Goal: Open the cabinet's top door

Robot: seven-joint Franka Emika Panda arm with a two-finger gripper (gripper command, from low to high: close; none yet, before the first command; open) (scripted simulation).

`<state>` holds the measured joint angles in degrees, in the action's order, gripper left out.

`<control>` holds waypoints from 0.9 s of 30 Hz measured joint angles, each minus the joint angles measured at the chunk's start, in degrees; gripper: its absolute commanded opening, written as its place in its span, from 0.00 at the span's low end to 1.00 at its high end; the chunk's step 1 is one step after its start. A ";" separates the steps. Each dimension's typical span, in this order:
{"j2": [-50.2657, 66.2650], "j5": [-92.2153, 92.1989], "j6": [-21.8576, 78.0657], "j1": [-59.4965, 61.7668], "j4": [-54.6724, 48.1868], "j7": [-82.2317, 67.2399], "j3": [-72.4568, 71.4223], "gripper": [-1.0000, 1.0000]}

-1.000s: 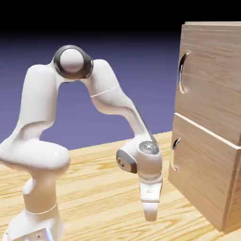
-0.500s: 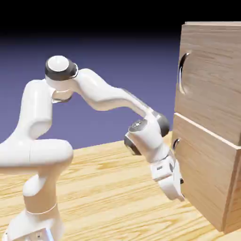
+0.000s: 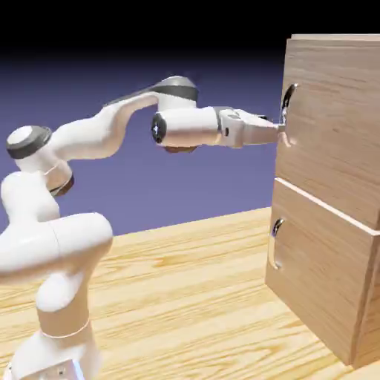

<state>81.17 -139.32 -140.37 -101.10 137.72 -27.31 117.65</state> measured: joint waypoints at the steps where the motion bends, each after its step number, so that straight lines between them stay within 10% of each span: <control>1: -0.43 -0.77 -0.06 1.97 -1.97 -0.02 -0.89 0.50; 2: -0.87 -1.55 -0.12 3.97 -3.97 -0.04 -1.80 0.50; 3: -1.30 -2.32 -0.18 5.95 -5.94 -0.06 -2.70 0.00; 27: -14.02 16.68 54.70 -0.76 18.97 -21.24 26.30 0.00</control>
<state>67.15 -122.65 -85.66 -101.86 156.69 -48.56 143.95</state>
